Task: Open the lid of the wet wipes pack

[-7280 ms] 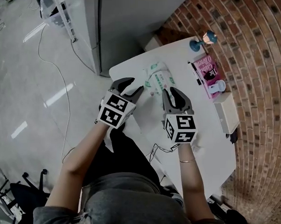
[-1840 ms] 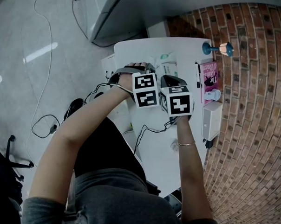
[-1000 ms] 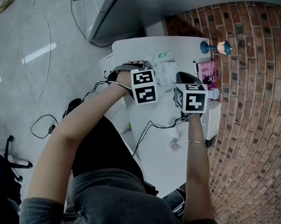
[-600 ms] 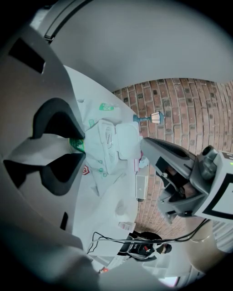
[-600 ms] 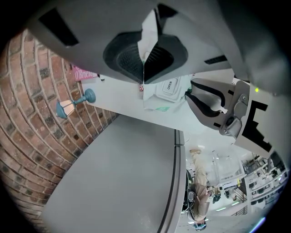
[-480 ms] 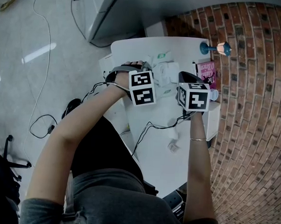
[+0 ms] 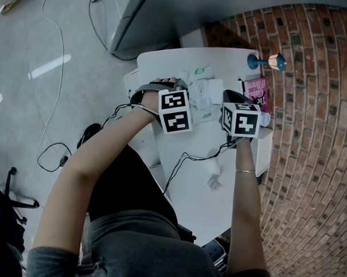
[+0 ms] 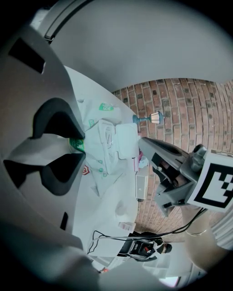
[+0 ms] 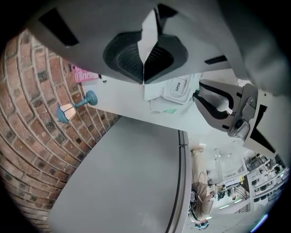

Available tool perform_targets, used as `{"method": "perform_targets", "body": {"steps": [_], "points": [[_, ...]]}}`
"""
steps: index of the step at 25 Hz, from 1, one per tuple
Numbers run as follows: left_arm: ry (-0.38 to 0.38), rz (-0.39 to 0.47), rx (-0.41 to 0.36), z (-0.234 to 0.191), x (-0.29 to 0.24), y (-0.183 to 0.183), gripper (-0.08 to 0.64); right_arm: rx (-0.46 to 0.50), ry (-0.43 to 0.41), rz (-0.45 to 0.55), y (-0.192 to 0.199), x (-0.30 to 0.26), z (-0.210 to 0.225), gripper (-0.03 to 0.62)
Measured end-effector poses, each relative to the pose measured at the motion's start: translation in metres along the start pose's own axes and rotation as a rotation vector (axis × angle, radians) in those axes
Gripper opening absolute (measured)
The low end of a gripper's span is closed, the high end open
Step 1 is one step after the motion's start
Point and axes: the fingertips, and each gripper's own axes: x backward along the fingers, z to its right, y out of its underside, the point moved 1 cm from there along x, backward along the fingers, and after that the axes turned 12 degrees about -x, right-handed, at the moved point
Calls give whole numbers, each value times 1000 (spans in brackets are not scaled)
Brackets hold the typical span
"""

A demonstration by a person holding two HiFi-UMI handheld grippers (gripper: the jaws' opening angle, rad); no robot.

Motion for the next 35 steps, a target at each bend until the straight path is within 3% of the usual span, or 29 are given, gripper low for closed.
{"method": "perform_targets", "body": {"steps": [35], "points": [[-13,2,-4,0,1,0,121,-22,-11,-108,30,-49,9,5]]}}
